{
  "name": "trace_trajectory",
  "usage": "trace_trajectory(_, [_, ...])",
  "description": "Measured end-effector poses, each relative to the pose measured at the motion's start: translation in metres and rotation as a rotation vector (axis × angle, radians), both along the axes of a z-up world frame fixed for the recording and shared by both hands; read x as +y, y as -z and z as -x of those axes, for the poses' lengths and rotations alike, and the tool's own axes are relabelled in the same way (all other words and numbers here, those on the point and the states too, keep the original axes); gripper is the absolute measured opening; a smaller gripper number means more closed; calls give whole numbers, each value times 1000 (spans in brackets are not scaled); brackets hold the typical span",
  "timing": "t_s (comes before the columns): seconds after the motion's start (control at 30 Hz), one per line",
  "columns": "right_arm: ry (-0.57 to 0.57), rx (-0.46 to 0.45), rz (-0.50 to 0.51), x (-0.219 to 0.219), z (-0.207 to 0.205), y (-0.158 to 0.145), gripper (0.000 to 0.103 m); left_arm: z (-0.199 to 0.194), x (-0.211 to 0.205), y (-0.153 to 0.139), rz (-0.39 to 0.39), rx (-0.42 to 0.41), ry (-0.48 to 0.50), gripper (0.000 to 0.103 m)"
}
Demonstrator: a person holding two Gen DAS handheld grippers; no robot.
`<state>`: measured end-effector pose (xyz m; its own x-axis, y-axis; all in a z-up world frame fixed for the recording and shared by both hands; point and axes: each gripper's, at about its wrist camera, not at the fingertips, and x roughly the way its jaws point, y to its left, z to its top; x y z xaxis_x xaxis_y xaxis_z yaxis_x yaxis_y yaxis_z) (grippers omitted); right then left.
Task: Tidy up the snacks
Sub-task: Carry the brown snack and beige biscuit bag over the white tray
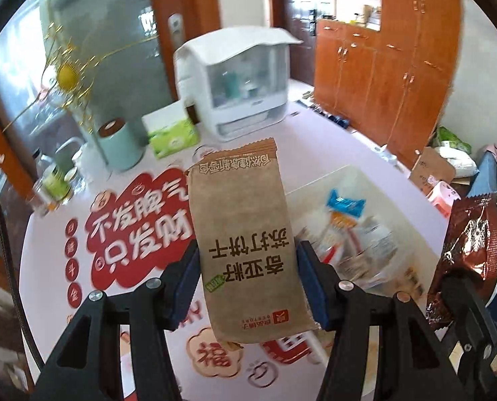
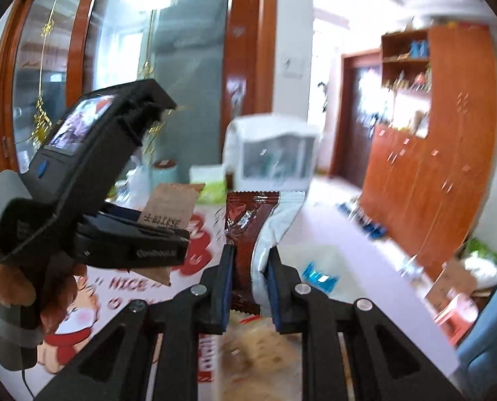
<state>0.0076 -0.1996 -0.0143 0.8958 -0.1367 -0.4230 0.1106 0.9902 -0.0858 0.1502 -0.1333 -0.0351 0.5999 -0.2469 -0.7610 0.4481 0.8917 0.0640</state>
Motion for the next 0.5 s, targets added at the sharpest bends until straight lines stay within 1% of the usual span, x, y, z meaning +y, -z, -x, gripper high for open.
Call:
trace_trajectory(0.07, [20, -13, 14, -8, 4, -4, 18, 2, -16, -2, 2, -4, 17, 55])
trace_trajectory(0.13, [46, -7, 17, -20, 5, -4, 19, 4, -29, -1, -3, -7, 33, 55])
trace_trajectory(0.37, [130, 55, 0, -60, -10, 1, 19, 7, -62, 13, -28, 17, 67, 56])
trace_trajectory(0.43, [135, 91, -5, -70, -19, 4, 20, 7, -68, 17, -44, 28, 75, 57])
trace_trajectory(0.5, [142, 128, -12, -78, -27, 10, 20, 6, -73, 21, -56, 44, 82, 73])
